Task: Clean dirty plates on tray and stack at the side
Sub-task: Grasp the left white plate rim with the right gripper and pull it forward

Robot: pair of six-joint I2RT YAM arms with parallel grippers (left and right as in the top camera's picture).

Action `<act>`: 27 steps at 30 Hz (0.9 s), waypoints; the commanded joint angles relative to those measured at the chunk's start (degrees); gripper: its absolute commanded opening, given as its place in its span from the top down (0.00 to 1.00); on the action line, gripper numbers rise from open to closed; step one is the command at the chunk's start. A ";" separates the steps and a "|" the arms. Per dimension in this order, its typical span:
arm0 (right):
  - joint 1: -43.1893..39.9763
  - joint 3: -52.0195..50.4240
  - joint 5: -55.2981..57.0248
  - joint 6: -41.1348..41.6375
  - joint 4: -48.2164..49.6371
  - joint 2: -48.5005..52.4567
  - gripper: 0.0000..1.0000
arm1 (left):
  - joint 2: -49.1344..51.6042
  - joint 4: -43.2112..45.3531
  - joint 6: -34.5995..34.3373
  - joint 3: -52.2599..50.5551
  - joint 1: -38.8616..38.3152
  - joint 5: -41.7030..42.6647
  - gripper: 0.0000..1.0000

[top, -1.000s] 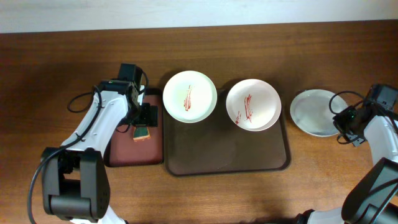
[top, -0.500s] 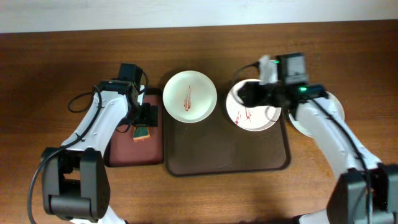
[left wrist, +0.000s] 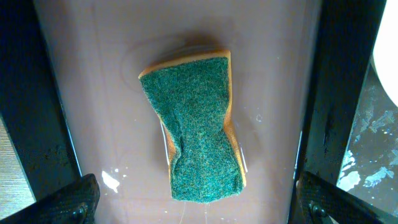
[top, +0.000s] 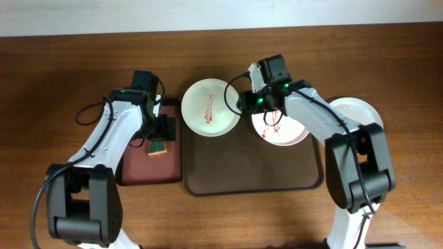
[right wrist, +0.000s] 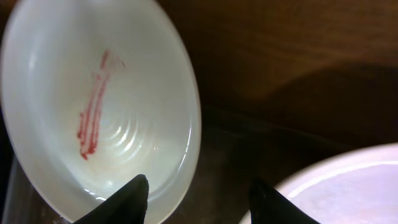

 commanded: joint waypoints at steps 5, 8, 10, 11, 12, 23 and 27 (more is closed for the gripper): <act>3.89 0.22 4.57 5.64 1.14 2.99 0.82 | -0.76 -0.50 0.09 0.85 0.17 0.61 0.00; 3.87 0.20 4.61 10.54 0.28 2.99 0.95 | -0.76 -0.50 0.09 0.85 0.17 0.61 0.00; 3.87 0.20 5.05 11.34 -0.83 2.99 0.96 | -0.76 -0.52 0.11 0.85 0.17 0.61 0.00; 3.87 0.20 4.98 11.47 -2.23 2.99 0.96 | -0.76 -0.52 0.09 0.85 0.17 0.61 0.00; 3.87 0.22 4.96 12.46 -4.17 2.97 0.96 | -0.76 -0.52 0.09 0.85 0.17 0.61 0.00; 3.87 0.28 3.06 12.35 -29.22 0.02 0.81 | -0.76 -0.46 0.11 0.85 0.17 0.63 0.00; 3.87 -0.57 3.06 12.37 -27.36 1.25 0.96 | -0.76 -0.46 0.09 0.85 0.17 0.63 0.00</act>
